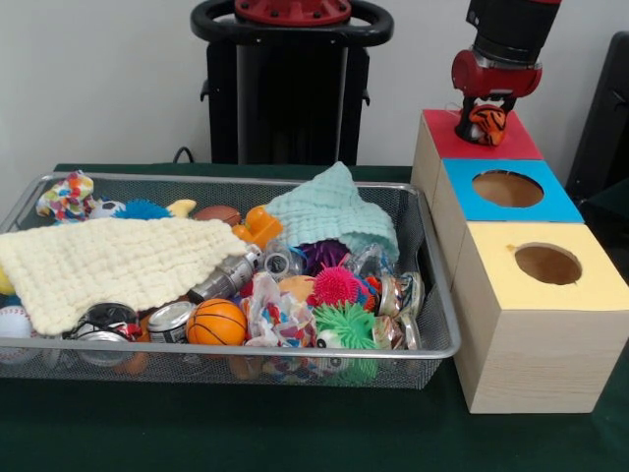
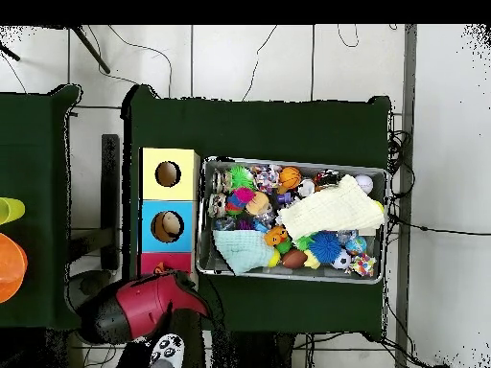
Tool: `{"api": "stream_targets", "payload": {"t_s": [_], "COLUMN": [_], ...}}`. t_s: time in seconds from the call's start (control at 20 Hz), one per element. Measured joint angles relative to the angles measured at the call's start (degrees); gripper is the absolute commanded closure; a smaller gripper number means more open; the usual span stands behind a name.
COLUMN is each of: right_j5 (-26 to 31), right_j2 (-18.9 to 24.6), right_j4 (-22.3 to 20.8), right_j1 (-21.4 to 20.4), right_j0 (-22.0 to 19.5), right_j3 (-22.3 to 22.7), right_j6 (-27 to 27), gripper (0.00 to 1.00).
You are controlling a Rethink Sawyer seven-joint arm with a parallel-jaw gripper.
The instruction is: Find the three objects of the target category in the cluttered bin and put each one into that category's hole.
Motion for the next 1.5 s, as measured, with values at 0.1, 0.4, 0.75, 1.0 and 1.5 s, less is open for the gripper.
{"api": "stream_targets", "payload": {"t_s": [0.1,0.4,0.75,1.0,1.5], "right_j5": [0.0,0.0,0.0,0.0,0.0], "right_j2": [0.0,0.0,0.0,-0.1,-0.1], "right_j4": [0.0,0.0,0.0,0.0,0.0], "right_j1": [0.0,0.0,0.0,0.0,0.1], "right_j0": [0.0,0.0,-0.1,-0.1,-0.2], "right_j3": [0.0,0.0,0.0,0.0,0.0], "right_j6": [0.0,0.0,0.0,0.0,0.0], "gripper": [0.0,0.0,1.0,1.0,1.0]}}
